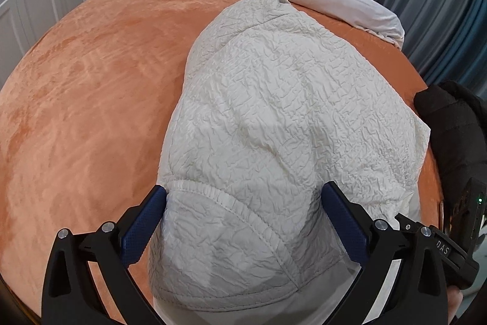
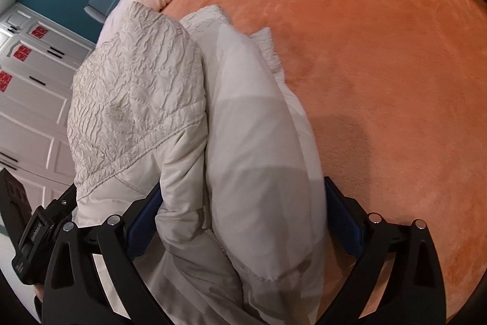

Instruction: Fold large clothes

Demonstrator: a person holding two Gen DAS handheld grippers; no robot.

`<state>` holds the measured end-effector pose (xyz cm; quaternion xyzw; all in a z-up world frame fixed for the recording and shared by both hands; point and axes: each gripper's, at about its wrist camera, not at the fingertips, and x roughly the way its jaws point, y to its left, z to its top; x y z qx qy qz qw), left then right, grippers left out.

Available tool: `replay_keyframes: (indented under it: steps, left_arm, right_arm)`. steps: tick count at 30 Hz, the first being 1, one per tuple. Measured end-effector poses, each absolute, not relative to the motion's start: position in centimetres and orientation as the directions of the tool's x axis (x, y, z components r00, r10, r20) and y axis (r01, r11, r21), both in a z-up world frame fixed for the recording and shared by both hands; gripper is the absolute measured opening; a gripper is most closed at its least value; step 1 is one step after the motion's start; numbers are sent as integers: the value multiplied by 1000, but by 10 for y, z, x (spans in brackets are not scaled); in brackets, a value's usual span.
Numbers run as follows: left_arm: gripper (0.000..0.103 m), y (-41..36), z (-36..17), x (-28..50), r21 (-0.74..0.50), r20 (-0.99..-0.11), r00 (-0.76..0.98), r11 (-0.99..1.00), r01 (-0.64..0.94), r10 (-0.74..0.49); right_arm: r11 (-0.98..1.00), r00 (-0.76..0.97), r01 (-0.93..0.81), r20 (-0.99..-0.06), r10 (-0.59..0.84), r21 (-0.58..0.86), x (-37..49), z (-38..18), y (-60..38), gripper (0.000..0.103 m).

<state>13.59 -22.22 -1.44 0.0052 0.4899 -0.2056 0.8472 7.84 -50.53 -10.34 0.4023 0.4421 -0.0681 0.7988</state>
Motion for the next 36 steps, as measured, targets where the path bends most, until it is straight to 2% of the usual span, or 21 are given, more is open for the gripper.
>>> replay_keyframes:
  steps: [2,4,5,7,9,10,12,15,21,28,36]
  left_arm:
    - [98,-220,-13,138,-209,-831,426,910,358,-358]
    - [98,-219,-9,138,-227,-832,404,898,376,-380]
    - [94,-219,-8,137,-227,-833,399,894,386,-383]
    - [85,-219,-2,131,-211,-835,399,890,404,-379]
    - [74,-220,5,126,-193,-840,396,885,423,-372]
    - [72,-219,8,123,-186,-842,393,883,431,-369]
    - [64,-215,16,116,-180,-847,384,878,444,-368]
    - [58,-205,23,100,-163,-864,360,872,462,-353]
    - [56,-198,25,69,-67,-881,371,854,515,-293]
    - [62,-194,26,72,-45,-881,396,879,475,-259]
    - [81,-178,24,80,-51,-886,397,899,435,-242]
  right_arm:
    - [649,613,442,-737,285,619,79,-104,-504,83]
    - [603,629,422,-697,343,677,79,-105,-507,64]
    - [589,637,409,-680,363,697,74,-109,-517,58]
    - [570,653,391,-654,381,723,69,-104,-517,37]
    - [577,658,386,-653,374,720,64,-96,-514,30]
    - [580,660,386,-654,370,717,60,-92,-513,28]
    - [584,663,386,-655,364,715,49,-84,-508,28]
    - [599,655,383,-664,361,703,33,-75,-496,27]
    - [601,634,389,-676,376,699,5,-72,-479,29]
    - [588,628,417,-687,366,694,10,-82,-483,43]
    - [574,627,438,-693,355,691,7,-87,-484,56]
